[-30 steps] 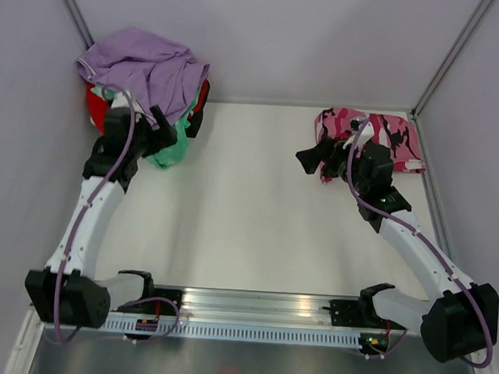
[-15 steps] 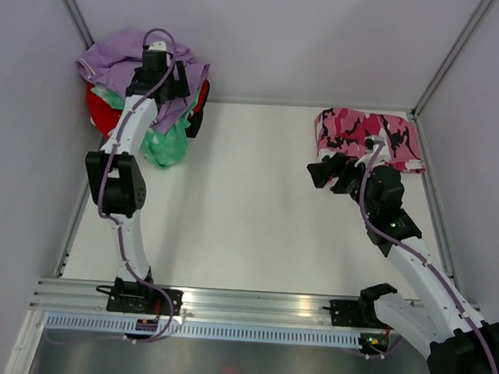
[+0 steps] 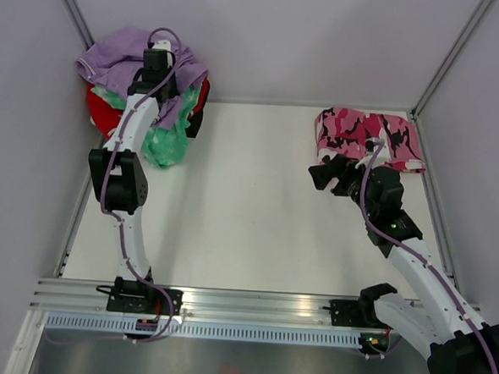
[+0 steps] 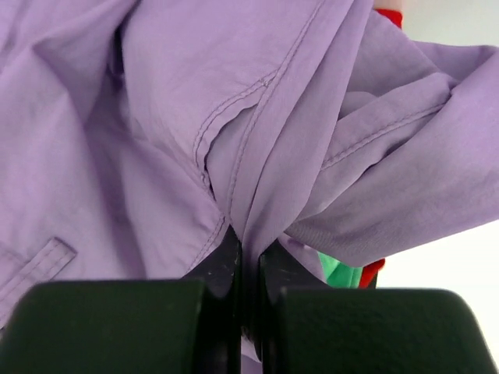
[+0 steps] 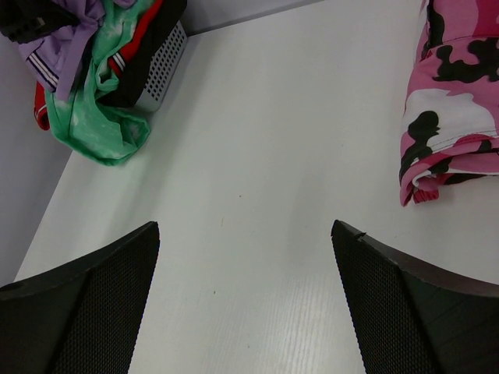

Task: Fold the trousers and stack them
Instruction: Grab the trousers from the pile, then move the trousers to the center of the board

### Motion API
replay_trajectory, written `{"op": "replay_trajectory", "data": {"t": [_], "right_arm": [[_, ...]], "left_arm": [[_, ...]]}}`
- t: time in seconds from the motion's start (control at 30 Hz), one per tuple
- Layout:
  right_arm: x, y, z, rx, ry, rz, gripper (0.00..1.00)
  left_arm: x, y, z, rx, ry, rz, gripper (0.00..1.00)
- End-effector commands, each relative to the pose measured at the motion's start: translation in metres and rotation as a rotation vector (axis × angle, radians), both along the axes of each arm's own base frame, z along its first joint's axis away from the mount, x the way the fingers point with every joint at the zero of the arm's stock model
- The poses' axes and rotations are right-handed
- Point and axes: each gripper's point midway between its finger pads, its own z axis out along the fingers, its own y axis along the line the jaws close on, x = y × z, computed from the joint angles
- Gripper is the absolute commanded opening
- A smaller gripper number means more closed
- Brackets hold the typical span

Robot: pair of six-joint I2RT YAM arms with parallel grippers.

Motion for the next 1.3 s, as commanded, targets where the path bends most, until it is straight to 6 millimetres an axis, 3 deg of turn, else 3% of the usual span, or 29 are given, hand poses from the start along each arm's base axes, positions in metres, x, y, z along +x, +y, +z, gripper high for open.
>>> {"op": "replay_trajectory", "data": {"t": [0.0,0.1,0.13,0.2,0.23,0.27,0.3,0.33,0.37,0.4,0.43,0.5,0.53,0.6,0.63,0.67,0.7,0.73,0.77,0.8,0.87,0.9,1.03,1.07,1.1,1.17,1.2,1.27], "right_arm": [[0.002,0.001,0.009,0.019,-0.027,-0.009,0.98],[0.007,0.001,0.011,0.025,-0.012,-0.019,0.98],[0.010,-0.001,0.015,0.028,-0.014,-0.038,0.98],[0.016,-0.017,0.004,0.011,0.048,-0.149,0.98],[0.020,-0.025,0.010,0.011,0.051,-0.200,0.98],[0.027,-0.044,0.007,-0.014,0.071,-0.316,0.98],[0.024,-0.054,-0.002,-0.020,0.133,-0.384,0.98],[0.028,-0.062,0.015,-0.010,0.119,-0.435,0.98],[0.031,-0.073,0.016,-0.018,0.135,-0.486,0.98],[0.029,-0.083,0.015,-0.035,0.156,-0.530,0.98],[0.031,-0.089,0.033,-0.003,0.139,-0.560,0.98],[0.029,-0.113,0.043,0.019,0.137,-0.631,0.98],[0.025,-0.126,0.056,0.032,0.109,-0.653,0.98],[0.017,-0.138,0.061,0.023,0.109,-0.681,0.98],[0.011,-0.148,0.070,0.022,0.090,-0.703,0.98],[0.006,-0.151,0.071,0.021,0.092,-0.711,0.98],[0.000,-0.153,0.069,0.011,0.110,-0.714,0.98],[-0.006,-0.153,0.072,0.016,0.103,-0.709,0.98],[-0.011,-0.152,0.066,0.007,0.125,-0.707,0.98],[-0.015,-0.152,0.061,0.001,0.137,-0.704,0.98],[-0.024,-0.151,0.056,0.000,0.138,-0.689,0.98],[-0.028,-0.149,0.049,-0.005,0.142,-0.675,0.98],[-0.027,-0.119,0.037,-0.028,0.118,-0.468,0.98],[-0.026,-0.101,0.031,-0.016,0.118,-0.368,0.98],[-0.024,-0.092,0.025,-0.008,0.125,-0.313,0.97],[-0.022,-0.070,0.020,0.026,0.126,-0.196,0.95],[-0.021,-0.064,0.004,0.027,0.163,-0.167,0.93],[-0.018,-0.058,-0.005,0.016,0.177,-0.137,0.93]], "left_arm": [[-0.032,0.000,0.154,0.033,-0.305,-0.034,0.02],[-0.061,-0.010,0.208,0.014,-0.382,-0.086,0.02],[-0.082,-0.015,0.246,0.006,-0.453,-0.115,0.02],[-0.107,-0.047,0.276,-0.008,-0.502,-0.243,0.02],[-0.130,-0.060,0.302,-0.009,-0.558,-0.289,0.02],[-0.146,-0.100,0.311,-0.029,-0.571,-0.386,0.02],[-0.159,-0.121,0.317,0.021,-0.586,-0.447,0.02],[-0.172,-0.141,0.324,0.029,-0.598,-0.483,0.02],[-0.196,-0.189,0.327,0.013,-0.604,-0.569,0.02],[-0.210,-0.212,0.320,-0.008,-0.574,-0.621,0.02],[-0.233,-0.246,0.319,-0.057,-0.562,-0.690,0.02],[-0.258,-0.275,0.311,-0.115,-0.519,-0.758,0.02],[-0.274,-0.297,0.295,-0.138,-0.474,-0.792,0.02],[-0.290,-0.308,0.282,-0.157,-0.436,-0.801,0.02],[-0.290,-0.312,0.257,-0.140,-0.379,-0.782,0.02],[-0.295,-0.308,0.251,-0.167,-0.357,-0.761,0.02],[-0.293,-0.306,0.222,-0.153,-0.292,-0.737,0.02],[-0.291,-0.298,0.211,-0.148,-0.274,-0.690,0.02],[-0.299,-0.291,0.211,-0.178,-0.273,-0.678,0.02],[-0.301,-0.290,0.182,-0.167,-0.216,-0.674,0.02],[-0.311,-0.289,0.167,-0.213,-0.177,-0.677,0.02],[-0.319,-0.288,0.147,-0.216,-0.134,-0.690,0.02],[-0.328,-0.267,0.102,-0.214,-0.007,-0.580,0.02],[-0.336,-0.256,0.085,-0.204,0.059,-0.532,0.02],[-0.334,-0.242,0.079,-0.183,0.070,-0.460,0.02],[-0.351,-0.212,0.068,-0.181,0.134,-0.342,0.02],[-0.354,-0.197,0.064,-0.163,0.137,-0.286,0.02],[-0.371,-0.177,0.075,-0.208,0.118,-0.259,0.02]]}}
